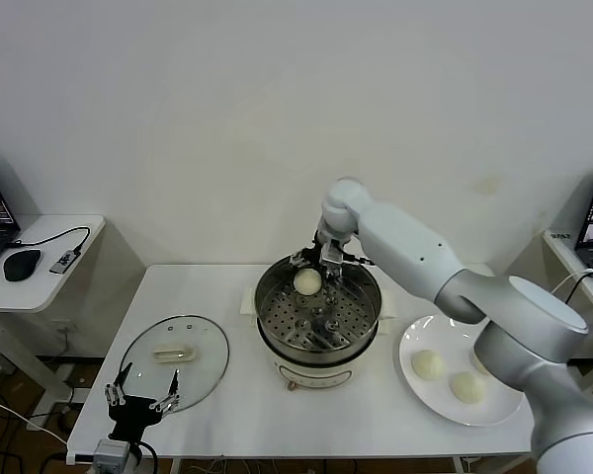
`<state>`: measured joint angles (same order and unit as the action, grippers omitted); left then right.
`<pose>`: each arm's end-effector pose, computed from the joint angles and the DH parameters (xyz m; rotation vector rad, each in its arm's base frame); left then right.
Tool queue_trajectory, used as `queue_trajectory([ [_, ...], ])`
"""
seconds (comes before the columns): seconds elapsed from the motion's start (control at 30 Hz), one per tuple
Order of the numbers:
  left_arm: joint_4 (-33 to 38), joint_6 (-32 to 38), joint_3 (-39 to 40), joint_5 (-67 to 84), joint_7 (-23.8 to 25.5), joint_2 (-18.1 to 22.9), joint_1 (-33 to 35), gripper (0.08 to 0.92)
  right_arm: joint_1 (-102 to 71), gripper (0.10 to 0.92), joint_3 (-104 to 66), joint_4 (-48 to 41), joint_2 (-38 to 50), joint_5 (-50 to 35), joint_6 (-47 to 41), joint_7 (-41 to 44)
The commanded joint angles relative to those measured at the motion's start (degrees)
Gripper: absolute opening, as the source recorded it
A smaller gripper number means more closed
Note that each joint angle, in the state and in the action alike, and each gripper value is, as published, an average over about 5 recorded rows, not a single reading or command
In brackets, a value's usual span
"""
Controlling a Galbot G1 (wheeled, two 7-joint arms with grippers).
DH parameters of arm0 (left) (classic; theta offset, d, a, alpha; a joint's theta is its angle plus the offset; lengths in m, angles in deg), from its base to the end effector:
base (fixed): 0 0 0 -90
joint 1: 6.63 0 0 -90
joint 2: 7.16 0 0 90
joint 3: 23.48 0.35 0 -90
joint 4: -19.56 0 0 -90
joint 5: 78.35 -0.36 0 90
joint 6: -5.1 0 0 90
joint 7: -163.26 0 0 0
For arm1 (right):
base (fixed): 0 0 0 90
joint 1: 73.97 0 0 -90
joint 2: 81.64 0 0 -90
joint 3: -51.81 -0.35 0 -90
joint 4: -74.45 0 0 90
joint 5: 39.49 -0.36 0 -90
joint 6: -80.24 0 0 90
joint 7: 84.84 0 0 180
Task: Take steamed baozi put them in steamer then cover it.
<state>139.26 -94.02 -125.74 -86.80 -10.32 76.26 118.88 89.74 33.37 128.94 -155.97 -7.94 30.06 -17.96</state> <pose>0.1541 0.0856 -0.3101 0.0434 -2.8283 -0.4806 0.6148 0.1167 -0.0831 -1.9254 0.5436 -2.3593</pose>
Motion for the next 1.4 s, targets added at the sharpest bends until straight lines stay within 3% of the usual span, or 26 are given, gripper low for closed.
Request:
queue_trajectory([
  [0.03, 0.9, -0.5, -0.2, 0.1, 0.4, -0.2, 0.2, 0.823, 6.2, 0.822, 3.5, 11.9, 9.5, -19.7, -15.2, 6.9],
  [0.37, 2.4, -1.9, -0.1, 0.1, 0.6, -0.7, 0.5, 0.823, 16.1, 0.823, 10.1, 18.5, 26.3, -39.1, -48.7, 8.6],
  [0.5, 2.6, -2.1, 0.2, 0.2, 0.7, -1.0, 0.6, 0.823, 16.7, 0.823, 10.5, 21.2, 31.9, -39.9, -61.3, 11.1],
  [0.63, 2.7, -2.4, 0.3, 0.4, 0.9, -1.3, 0.6, 0.823, 14.8, 0.823, 10.0, 23.7, 36.9, -38.9, -68.1, 12.2],
  [1.0, 3.3, -3.1, 0.5, 0.4, 1.1, -1.5, 1.1, 0.823, -1.9, 0.823, -0.2, 30.1, 45.7, -27.5, -70.2, 13.0],
  [1.4, 2.4, -3.0, 1.2, -1.0, 1.0, -0.9, 1.8, 0.823, -17.7, 0.823, -8.3, 29.4, 44.2, -24.6, -67.2, 10.6],
])
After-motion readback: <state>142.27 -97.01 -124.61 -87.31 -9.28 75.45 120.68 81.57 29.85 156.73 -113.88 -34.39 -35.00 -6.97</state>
